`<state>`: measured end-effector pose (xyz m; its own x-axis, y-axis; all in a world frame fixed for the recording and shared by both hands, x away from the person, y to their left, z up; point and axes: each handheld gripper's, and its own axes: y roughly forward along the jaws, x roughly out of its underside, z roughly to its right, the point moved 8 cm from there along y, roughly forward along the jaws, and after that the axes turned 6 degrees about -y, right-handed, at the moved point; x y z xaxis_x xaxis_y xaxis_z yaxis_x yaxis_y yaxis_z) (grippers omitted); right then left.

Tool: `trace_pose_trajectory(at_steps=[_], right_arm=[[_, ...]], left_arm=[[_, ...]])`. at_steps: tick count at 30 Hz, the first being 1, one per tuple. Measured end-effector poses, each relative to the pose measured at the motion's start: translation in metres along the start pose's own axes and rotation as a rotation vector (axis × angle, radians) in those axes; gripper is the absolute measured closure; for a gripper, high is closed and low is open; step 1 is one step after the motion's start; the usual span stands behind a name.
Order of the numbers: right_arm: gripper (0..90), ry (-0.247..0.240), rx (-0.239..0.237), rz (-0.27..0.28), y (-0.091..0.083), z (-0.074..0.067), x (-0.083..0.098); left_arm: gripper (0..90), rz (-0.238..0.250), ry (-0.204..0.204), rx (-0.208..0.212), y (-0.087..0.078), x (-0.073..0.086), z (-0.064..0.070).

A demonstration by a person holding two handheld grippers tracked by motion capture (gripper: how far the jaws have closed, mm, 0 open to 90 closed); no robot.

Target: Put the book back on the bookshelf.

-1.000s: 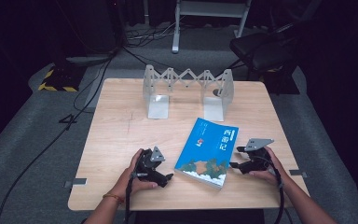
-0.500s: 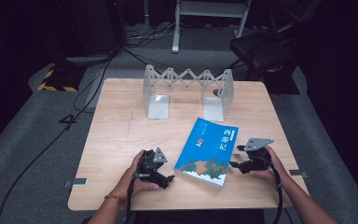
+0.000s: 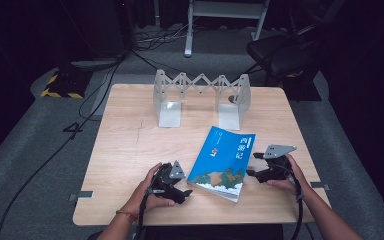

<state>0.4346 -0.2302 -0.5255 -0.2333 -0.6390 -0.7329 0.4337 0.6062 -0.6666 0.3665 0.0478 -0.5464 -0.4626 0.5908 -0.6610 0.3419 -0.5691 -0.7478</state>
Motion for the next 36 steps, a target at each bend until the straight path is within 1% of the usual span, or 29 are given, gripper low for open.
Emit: trace_pose_trajectory(at_steps=[2,3,4,6,8,9,10,11,12,13,14,15,16,17,19,20,21,22,23,24,25,27,29,30,31,32,33,36], right_arm=[[25.7,-0.005,0.008,0.01,-0.001,0.0,-0.003],[26.5,-0.002,0.006,0.017,-0.001,0.0,-0.006],[27.6,0.004,0.002,0.028,-0.002,0.0,-0.008],[28.7,0.009,-0.003,0.038,-0.003,-0.002,-0.014],[28.7,-0.006,-0.002,0.033,-0.002,-0.005,-0.019],[28.6,-0.02,0.0,0.028,-0.002,-0.008,-0.021],[28.7,-0.03,0.013,0.028,-0.001,-0.009,-0.024],[28.8,-0.032,0.023,0.031,-0.002,-0.01,-0.026],[29.6,-0.027,0.023,0.035,-0.003,-0.01,-0.029],[29.6,-0.027,0.023,0.035,-0.003,-0.01,-0.029],[31.1,-0.018,0.024,0.052,-0.005,-0.01,-0.033],[31.1,-0.015,0.026,0.054,-0.006,-0.01,-0.034],[31.1,-0.018,0.029,0.054,-0.006,-0.01,-0.035],[31.1,-0.014,0.031,0.059,-0.005,-0.011,-0.037],[31.0,-0.006,0.027,0.065,-0.004,-0.01,-0.039],[31.0,-0.002,0.022,0.064,-0.004,-0.01,-0.039],[31.0,-0.003,0.021,0.067,-0.003,-0.01,-0.041],[31.1,0.002,0.019,0.072,-0.003,-0.01,-0.042],[31.1,0.002,0.019,0.072,-0.003,-0.01,-0.042],[31.1,0.02,0.013,0.078,-0.002,-0.01,-0.044],[31.0,0.022,0.014,0.089,-0.002,-0.01,-0.047],[31.0,0.026,0.011,0.088,-0.001,-0.01,-0.048],[31.0,0.028,0.01,0.085,-0.001,-0.01,-0.047],[30.9,0.03,0.01,0.086,-0.001,-0.01,-0.046],[30.9,0.036,0.011,0.091,-0.001,-0.01,-0.046],[30.9,0.042,0.014,0.094,0.0,-0.01,-0.045],[30.8,0.049,0.015,0.094,0.0,-0.009,-0.045],[30.6,0.078,0.009,0.11,0.001,-0.008,-0.045]], left_arm=[[16.8,0.013,0.023,-0.001,-0.002,-0.006,0.005],[16.8,0.029,0.03,0.005,-0.002,-0.011,0.009],[16.8,0.044,0.032,0.016,-0.003,-0.016,0.013],[17.0,0.065,0.052,0.042,-0.001,-0.026,0.023],[17.5,0.058,0.086,0.059,0.004,-0.034,0.033],[17.5,0.06,0.094,0.077,0.008,-0.038,0.038],[17.8,0.061,0.093,0.089,0.013,-0.042,0.044],[17.9,0.058,0.107,0.096,0.017,-0.045,0.049],[17.9,0.041,0.145,0.096,0.023,-0.049,0.058],[17.4,0.041,0.145,0.096,0.023,-0.049,0.058],[17.4,0.036,0.155,0.086,0.026,-0.05,0.06],[16.7,0.044,0.158,0.08,0.028,-0.053,0.063],[16.7,0.055,0.148,0.077,0.031,-0.057,0.066],[17.2,0.062,0.138,0.062,0.034,-0.06,0.067],[16.6,0.077,0.131,0.023,0.039,-0.064,0.07],[16.3,0.075,0.132,-0.011,0.042,-0.066,0.072],[16.3,0.071,0.141,-0.04,0.044,-0.066,0.073],[16.2,0.081,0.142,-0.067,0.047,-0.068,0.074],[16.4,0.081,0.142,-0.067,0.047,-0.068,0.074],[16.4,0.086,0.135,-0.089,0.048,-0.07,0.074],[18.6,0.098,0.128,-0.103,0.049,-0.072,0.072],[23.4,0.122,0.095,-0.103,0.048,-0.074,0.068],[34.0,0.142,0.074,-0.109,0.046,-0.074,0.063],[38.5,0.149,0.062,-0.091,0.045,-0.074,0.062],[41.3,0.164,0.059,-0.076,0.043,-0.075,0.061],[44.9,0.174,0.065,-0.063,0.041,-0.075,0.06],[49.4,0.183,0.077,-0.06,0.039,-0.075,0.059],[61.0,0.212,0.09,-0.063,0.029,-0.076,0.057]])
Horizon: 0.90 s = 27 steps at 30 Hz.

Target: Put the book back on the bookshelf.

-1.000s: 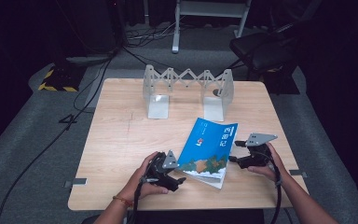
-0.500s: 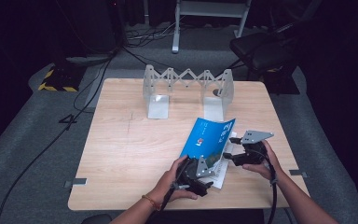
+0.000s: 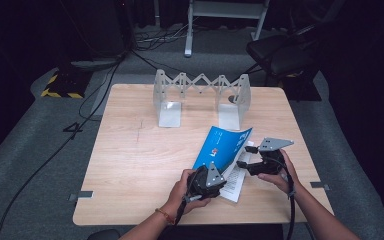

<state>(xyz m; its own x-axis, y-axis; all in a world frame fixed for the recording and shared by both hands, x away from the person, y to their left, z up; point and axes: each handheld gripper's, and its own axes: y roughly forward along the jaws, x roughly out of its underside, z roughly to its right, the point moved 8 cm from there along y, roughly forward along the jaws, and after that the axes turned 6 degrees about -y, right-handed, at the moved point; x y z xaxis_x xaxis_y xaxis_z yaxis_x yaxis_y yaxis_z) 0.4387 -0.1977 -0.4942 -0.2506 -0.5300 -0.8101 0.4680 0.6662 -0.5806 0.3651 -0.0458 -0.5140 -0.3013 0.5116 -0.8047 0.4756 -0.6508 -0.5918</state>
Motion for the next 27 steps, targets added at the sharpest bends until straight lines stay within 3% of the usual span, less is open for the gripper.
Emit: trace_pose_trajectory(at_steps=[2,6,10,12,15,20,21,27], right_arm=[[29.6,0.021,-0.004,0.014,-0.001,0.001,0.0],[29.6,0.006,-0.018,0.015,-0.005,0.0,0.005],[35.1,-0.016,-0.084,0.054,-0.018,-0.005,0.006],[35.9,-0.045,-0.113,0.085,-0.027,-0.009,0.001],[35.9,-0.073,-0.119,0.104,-0.031,-0.012,-0.004],[35.2,-0.134,-0.134,0.097,-0.021,-0.021,-0.015],[33.9,-0.153,-0.158,0.098,-0.014,-0.026,-0.02],[31.5,-0.206,-0.192,0.074,0.006,-0.03,-0.021]], left_arm=[[68.6,0.026,-0.031,0.023,-0.007,-0.002,-0.005],[74.6,0.02,-0.04,0.028,-0.014,0.0,-0.015],[74.6,-0.028,0.001,0.068,-0.024,0.013,-0.023],[74.0,-0.032,-0.009,0.082,-0.03,0.014,-0.027],[73.4,-0.041,-0.02,0.095,-0.035,0.017,-0.032],[72.8,-0.061,-0.001,0.109,-0.041,0.022,-0.039],[72.8,-0.061,0.0,0.11,-0.044,0.024,-0.043],[72.1,-0.062,0.002,0.111,-0.049,0.028,-0.051]])
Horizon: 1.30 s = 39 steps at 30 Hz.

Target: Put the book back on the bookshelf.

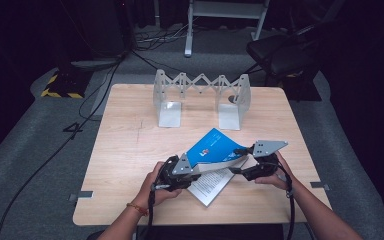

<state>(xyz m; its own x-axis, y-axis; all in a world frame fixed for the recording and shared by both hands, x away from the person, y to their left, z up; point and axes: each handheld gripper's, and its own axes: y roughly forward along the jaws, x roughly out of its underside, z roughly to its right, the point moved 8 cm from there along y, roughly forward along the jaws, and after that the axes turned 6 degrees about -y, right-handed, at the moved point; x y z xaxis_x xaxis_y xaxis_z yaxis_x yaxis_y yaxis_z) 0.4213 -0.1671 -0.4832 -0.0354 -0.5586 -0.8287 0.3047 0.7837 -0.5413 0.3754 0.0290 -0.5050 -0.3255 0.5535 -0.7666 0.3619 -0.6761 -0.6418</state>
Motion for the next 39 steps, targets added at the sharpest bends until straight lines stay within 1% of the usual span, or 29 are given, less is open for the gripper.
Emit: trace_pose_trajectory(at_steps=[2,4,6,7,8,9,10,12,14,15,16,17,18,19,20,21,22,24,26,27,28,30,31,32,33,34,36,38,39], right_arm=[[30.8,-0.022,0.005,-0.033,0.01,0.003,0.006],[30.7,-0.033,-0.002,-0.058,0.016,0.006,0.013],[30.5,-0.036,0.025,-0.104,0.023,0.012,0.021],[30.1,-0.029,0.04,-0.117,0.025,0.016,0.025],[29.8,-0.027,0.042,-0.124,0.028,0.018,0.027],[29.9,-0.034,0.042,-0.121,0.029,0.02,0.027],[30.6,-0.044,0.053,-0.125,0.03,0.021,0.027],[35.0,-0.079,0.08,-0.131,0.031,0.024,0.028],[40.2,-0.076,0.084,-0.109,0.032,0.026,0.027],[42.9,-0.096,0.082,-0.104,0.032,0.025,0.025],[42.9,-0.096,0.082,-0.104,0.032,0.025,0.025],[45.8,-0.11,0.085,-0.101,0.032,0.024,0.024],[48.5,-0.127,0.085,-0.108,0.032,0.022,0.023],[51.0,-0.157,0.091,-0.114,0.032,0.02,0.021],[51.4,-0.16,0.094,-0.116,0.032,0.02,0.021],[51.4,-0.16,0.094,-0.116,0.032,0.02,0.021],[51.6,-0.168,0.097,-0.12,0.032,0.02,0.02],[51.8,-0.168,0.1,-0.131,0.032,0.019,0.02],[51.9,-0.176,0.11,-0.147,0.032,0.018,0.018],[51.9,-0.173,0.112,-0.153,0.032,0.017,0.018],[51.8,-0.176,0.114,-0.159,0.033,0.016,0.018],[51.9,-0.18,0.12,-0.17,0.034,0.015,0.017],[51.9,-0.182,0.123,-0.175,0.035,0.014,0.016],[51.8,-0.186,0.127,-0.177,0.035,0.013,0.016],[51.8,-0.19,0.126,-0.185,0.036,0.012,0.016],[51.8,-0.195,0.127,-0.189,0.036,0.012,0.016],[51.5,-0.196,0.131,-0.19,0.037,0.01,0.017],[50.9,-0.203,0.129,-0.187,0.039,0.009,0.017],[50.9,-0.203,0.129,-0.187,0.039,0.009,0.017]], left_arm=[[71.7,0.005,-0.008,-0.002,-0.003,0.002,-0.002],[71.3,0.008,-0.016,-0.003,-0.005,0.003,-0.005],[70.9,-0.002,-0.015,-0.002,-0.007,0.006,-0.007],[70.7,-0.003,-0.018,-0.002,-0.008,0.008,-0.009],[70.4,0.001,-0.026,0.0,-0.01,0.009,-0.01],[70.2,0.003,-0.029,0.003,-0.011,0.01,-0.011],[70.0,0.003,-0.032,0.004,-0.013,0.011,-0.013],[69.8,0.017,-0.045,0.007,-0.015,0.011,-0.016],[69.5,0.021,-0.052,0.011,-0.017,0.012,-0.018],[68.8,0.021,-0.052,0.011,-0.017,0.012,-0.018],[68.8,0.021,-0.061,0.006,-0.018,0.012,-0.018],[67.3,0.018,-0.072,0.002,-0.018,0.012,-0.019],[65.1,0.01,-0.075,-0.014,-0.019,0.012,-0.018],[61.4,0.015,-0.072,-0.03,-0.019,0.01,-0.014],[59.5,0.013,-0.067,-0.047,-0.019,0.008,-0.008],[56.4,0.013,-0.067,-0.047,-0.019,0.008,-0.008],[56.4,0.006,-0.065,-0.059,-0.018,0.006,-0.005],[51.6,0.01,-0.054,-0.059,-0.015,0.002,0.005],[47.6,0.0,-0.045,-0.093,-0.01,-0.003,0.012],[46.1,-0.005,-0.043,-0.109,-0.007,-0.006,0.015],[45.8,-0.011,-0.039,-0.114,-0.006,-0.007,0.016],[46.6,0.011,-0.058,-0.115,-0.001,-0.013,0.021],[47.2,0.006,-0.055,-0.129,0.002,-0.014,0.022],[51.6,-0.011,-0.019,-0.168,0.003,-0.014,0.022],[56.7,-0.019,-0.001,-0.169,0.004,-0.013,0.022],[58.0,-0.014,-0.001,-0.168,0.003,-0.013,0.022],[65.2,-0.004,0.01,-0.174,0.0,-0.012,0.02],[68.0,-0.008,0.029,-0.172,-0.002,-0.009,0.017],[68.8,-0.008,0.029,-0.172,-0.002,-0.009,0.017]])
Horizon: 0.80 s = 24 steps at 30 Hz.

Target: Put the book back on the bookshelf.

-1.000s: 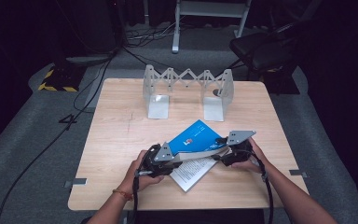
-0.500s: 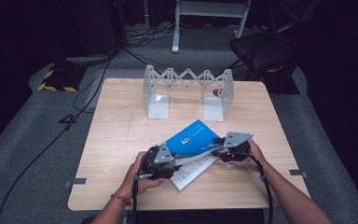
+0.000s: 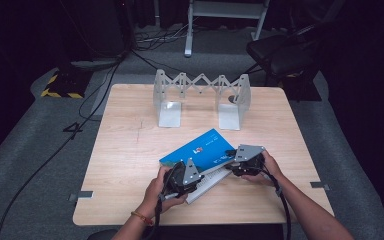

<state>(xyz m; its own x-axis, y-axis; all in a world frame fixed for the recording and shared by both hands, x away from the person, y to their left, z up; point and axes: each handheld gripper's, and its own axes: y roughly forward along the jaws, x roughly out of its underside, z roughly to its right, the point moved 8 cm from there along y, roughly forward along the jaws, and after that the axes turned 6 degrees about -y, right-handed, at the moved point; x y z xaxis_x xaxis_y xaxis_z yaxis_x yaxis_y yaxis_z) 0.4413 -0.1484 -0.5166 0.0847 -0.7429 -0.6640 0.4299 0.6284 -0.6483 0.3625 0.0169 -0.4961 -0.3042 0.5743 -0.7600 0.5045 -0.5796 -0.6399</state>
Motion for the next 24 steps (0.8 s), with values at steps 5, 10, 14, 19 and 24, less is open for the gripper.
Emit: trace_pose_trajectory(at_steps=[5,10,14,19,24], right_arm=[[47.1,-0.012,-0.001,0.032,0.003,-0.003,0.0],[44.8,0.047,-0.04,0.075,-0.001,0.006,0.01],[53.9,-0.004,-0.029,0.059,-0.003,0.003,0.01],[62.4,-0.042,0.004,0.047,-0.002,-0.003,0.002],[64.1,-0.024,0.028,0.037,-0.002,-0.002,0.003]], left_arm=[[70.5,-0.017,-0.01,0.04,-0.003,0.01,-0.008],[71.1,0.001,-0.012,0.06,-0.012,0.015,-0.015],[70.7,-0.012,0.001,0.065,-0.015,0.02,-0.025],[69.5,0.015,-0.002,0.068,-0.019,0.018,-0.042],[68.2,0.031,0.002,0.115,-0.012,0.014,-0.055]])
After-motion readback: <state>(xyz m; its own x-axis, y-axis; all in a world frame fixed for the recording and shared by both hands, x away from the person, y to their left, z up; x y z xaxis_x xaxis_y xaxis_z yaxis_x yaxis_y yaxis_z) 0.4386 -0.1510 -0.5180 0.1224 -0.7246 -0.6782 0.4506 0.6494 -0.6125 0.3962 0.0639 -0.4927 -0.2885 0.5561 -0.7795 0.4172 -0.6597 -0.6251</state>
